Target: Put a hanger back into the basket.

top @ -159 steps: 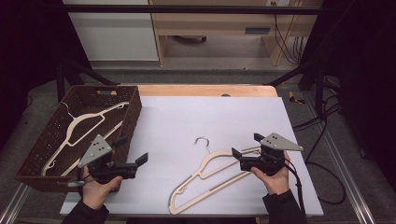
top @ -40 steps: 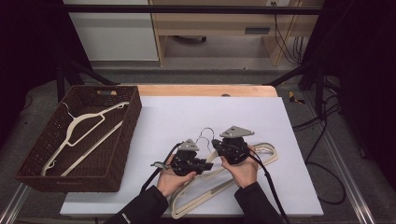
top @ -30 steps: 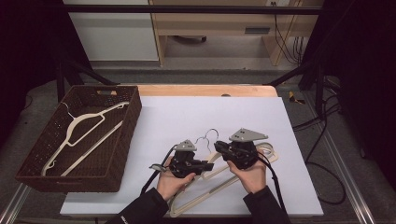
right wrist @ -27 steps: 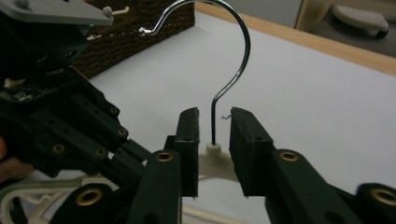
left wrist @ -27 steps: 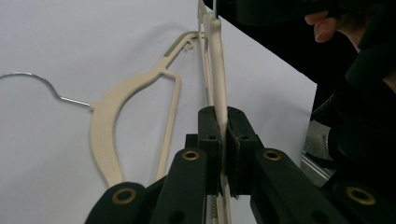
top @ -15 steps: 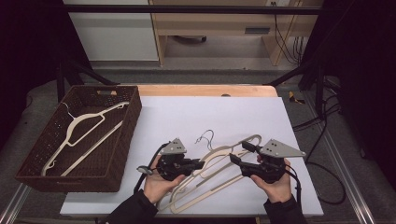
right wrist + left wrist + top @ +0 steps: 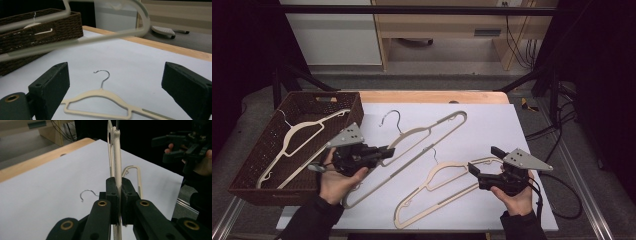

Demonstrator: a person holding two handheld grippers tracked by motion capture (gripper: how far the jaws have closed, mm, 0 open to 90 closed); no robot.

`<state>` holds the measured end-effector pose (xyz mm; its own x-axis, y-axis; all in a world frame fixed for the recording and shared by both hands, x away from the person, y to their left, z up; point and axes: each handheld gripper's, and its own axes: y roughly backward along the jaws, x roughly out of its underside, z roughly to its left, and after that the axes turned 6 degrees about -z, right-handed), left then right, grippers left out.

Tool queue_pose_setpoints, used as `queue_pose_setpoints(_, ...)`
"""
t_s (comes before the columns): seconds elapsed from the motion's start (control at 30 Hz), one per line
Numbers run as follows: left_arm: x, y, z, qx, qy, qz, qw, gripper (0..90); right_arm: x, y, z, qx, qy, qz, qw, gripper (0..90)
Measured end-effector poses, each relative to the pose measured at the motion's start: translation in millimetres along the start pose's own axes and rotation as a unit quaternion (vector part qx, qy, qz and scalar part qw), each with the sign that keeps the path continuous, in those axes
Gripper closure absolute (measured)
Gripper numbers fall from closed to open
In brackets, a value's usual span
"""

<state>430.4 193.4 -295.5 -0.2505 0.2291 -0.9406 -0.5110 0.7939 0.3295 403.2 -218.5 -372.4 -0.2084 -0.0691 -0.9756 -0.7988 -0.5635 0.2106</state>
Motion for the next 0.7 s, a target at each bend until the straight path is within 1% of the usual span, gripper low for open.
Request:
queue_pose_setpoints(0.03, 0.0, 0.0, 0.0, 0.0, 0.0, 0.0, 1.0, 86.3, 0.0, 0.0, 0.0, 0.0, 0.0, 0.0, 1.0, 7.0)
queue_pose_setpoints(0.07, -4.1, 5.0, 3.1, -0.003, -0.003, -0.003, 1.0, 86.3, 0.6, -0.3, -0.6, 0.004, 0.0, 0.0, 1.0, 6.5)
queue_pose_setpoints(0.1, -11.6, 14.6, 9.8, -0.007, -0.008, -0.008, 0.9999, 86.3, 1.2, -0.4, -1.9, 0.009, 0.0, 0.001, 1.0, 6.5)
queue_pose_setpoints(0.13, -14.9, 18.9, 13.3, -0.008, -0.011, -0.011, 0.9998, 86.3, 1.6, -0.4, -2.7, 0.012, 0.002, -0.001, 0.9999, 6.5)
queue_pose_setpoints(0.17, -17.9, 23.2, 17.2, -0.008, -0.014, -0.015, 0.9998, 86.3, 1.8, -0.4, -3.2, 0.014, 0.001, -0.003, 0.9999, 6.6)
queue_pose_setpoints(0.3, -26.5, 42.5, 37.3, -0.027, -0.016, -0.021, 0.9993, 86.4, 2.0, 0.3, -4.4, 0.016, 0.004, -0.003, 0.9999, 6.5)
queue_pose_setpoints(0.4, -28.6, 59.4, 54.6, -0.049, -0.017, -0.024, 0.9984, 86.4, 1.3, 1.0, -5.2, 0.018, 0.001, -0.004, 0.9998, 6.6)
queue_pose_setpoints(0.47, -28.5, 70.8, 66.2, -0.059, -0.021, -0.027, 0.9977, 86.4, 1.4, 1.0, -5.8, 0.018, 0.003, -0.006, 0.9998, 6.6)
queue_pose_setpoints(0.53, -27.6, 81.4, 77.2, -0.069, -0.019, -0.027, 0.9971, 86.4, 1.2, 0.3, -5.3, 0.019, 0.002, -0.005, 0.9998, 6.6)
queue_pose_setpoints(0.63, -25.0, 96.5, 92.6, -0.087, -0.023, -0.021, 0.9958, 86.4, 0.9, -0.9, -4.3, 0.018, 0.002, -0.004, 0.9998, 6.5)
queue_pose_setpoints(0.7, -21.9, 106.7, 103.2, -0.095, -0.029, -0.014, 0.995, 86.4, 0.6, -1.8, -4.3, 0.017, 0.003, -0.006, 0.9998, 6.5)
